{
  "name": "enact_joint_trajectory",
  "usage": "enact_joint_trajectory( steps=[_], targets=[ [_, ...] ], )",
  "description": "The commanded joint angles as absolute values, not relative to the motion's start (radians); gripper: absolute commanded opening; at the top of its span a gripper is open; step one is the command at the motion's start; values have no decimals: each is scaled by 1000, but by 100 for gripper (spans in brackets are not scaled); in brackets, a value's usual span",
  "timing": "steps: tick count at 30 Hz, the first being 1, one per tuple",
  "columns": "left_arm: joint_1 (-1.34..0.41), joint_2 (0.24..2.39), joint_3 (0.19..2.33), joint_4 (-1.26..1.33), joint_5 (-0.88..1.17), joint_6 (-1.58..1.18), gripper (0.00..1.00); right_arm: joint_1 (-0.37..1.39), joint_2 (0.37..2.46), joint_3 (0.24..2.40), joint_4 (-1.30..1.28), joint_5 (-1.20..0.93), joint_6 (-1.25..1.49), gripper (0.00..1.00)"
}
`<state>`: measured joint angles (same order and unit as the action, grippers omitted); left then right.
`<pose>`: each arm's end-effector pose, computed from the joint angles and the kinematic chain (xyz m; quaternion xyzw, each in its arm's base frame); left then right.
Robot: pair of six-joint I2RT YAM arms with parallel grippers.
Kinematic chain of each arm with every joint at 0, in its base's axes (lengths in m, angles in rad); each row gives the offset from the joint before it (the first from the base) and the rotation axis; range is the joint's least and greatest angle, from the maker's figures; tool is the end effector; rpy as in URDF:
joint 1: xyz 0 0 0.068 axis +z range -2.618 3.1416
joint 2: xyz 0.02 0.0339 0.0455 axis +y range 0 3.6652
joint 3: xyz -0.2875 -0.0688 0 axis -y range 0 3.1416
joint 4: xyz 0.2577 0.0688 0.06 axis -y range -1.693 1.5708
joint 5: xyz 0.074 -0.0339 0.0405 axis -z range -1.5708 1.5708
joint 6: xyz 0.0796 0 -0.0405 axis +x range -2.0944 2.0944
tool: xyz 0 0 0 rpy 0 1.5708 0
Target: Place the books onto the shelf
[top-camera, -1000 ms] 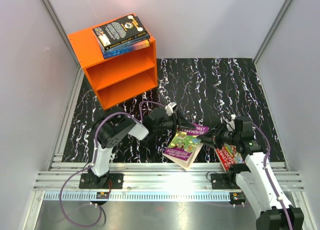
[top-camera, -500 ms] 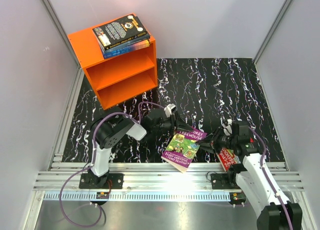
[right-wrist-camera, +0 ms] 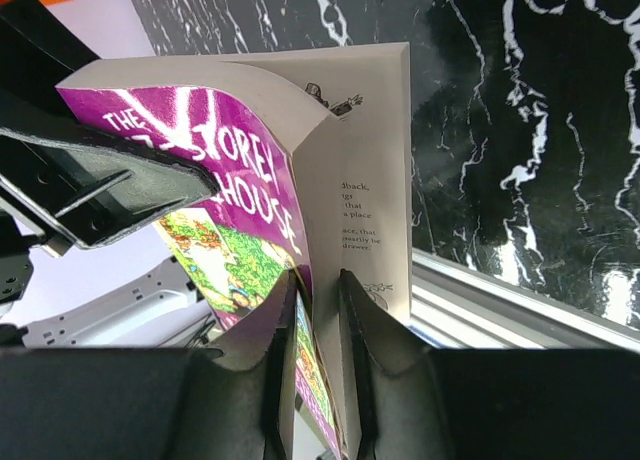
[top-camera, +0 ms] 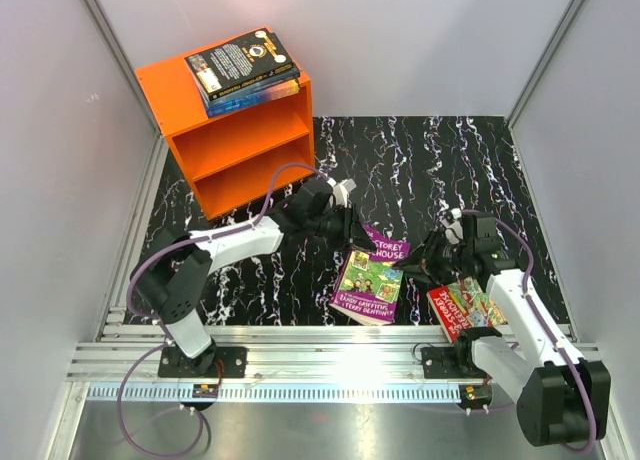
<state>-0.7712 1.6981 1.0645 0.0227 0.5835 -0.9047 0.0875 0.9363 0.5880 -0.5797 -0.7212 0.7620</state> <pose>0.2668 -0.3205 0.2139 0.0758 0.8565 -0.4994 0.1062 0.1871 0.0692 0.2064 0.1886 0.8746 0.4268 0.1314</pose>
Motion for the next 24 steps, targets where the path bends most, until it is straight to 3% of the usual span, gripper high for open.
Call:
enact_joint_trajectory(
  steps=[1, 3, 4, 5, 6, 7, 12, 15, 20, 24],
  targets=[
    [-767, 1658, 1046, -126, 626, -802, 0, 77, 940, 611, -562, -656, 741, 0],
    [-776, 1651, 1048, -117, 617, -811, 0, 75, 933, 592, -551, -667, 764, 0],
    [-779, 1643, 1055, -124, 598, -810, 0, 75, 924, 585, -551, -666, 768, 7],
    [-779, 1641, 1063, -144, 583, -807, 0, 75, 917, 583, -558, -657, 770, 30],
    [-779, 1640, 1084, -185, 568, -796, 0, 75, 907, 581, -584, -652, 767, 60],
    [-778, 1638, 1098, -211, 549, -790, 0, 75, 901, 583, -601, -643, 759, 99],
    [-775, 1560, 1193, -394, 275, -807, 0, 77, 861, 659, -788, -563, 709, 100],
    [-755, 1455, 1180, -379, 140, -933, 0, 75, 809, 699, -808, -618, 744, 100],
    [-771, 1226, 1082, -501, -319, -1352, 0, 77, 681, 606, -643, -813, 1055, 100],
    [-778, 1198, 1113, -563, -436, -1522, 0, 78, 531, 520, -452, -839, 1310, 100]
  ],
)
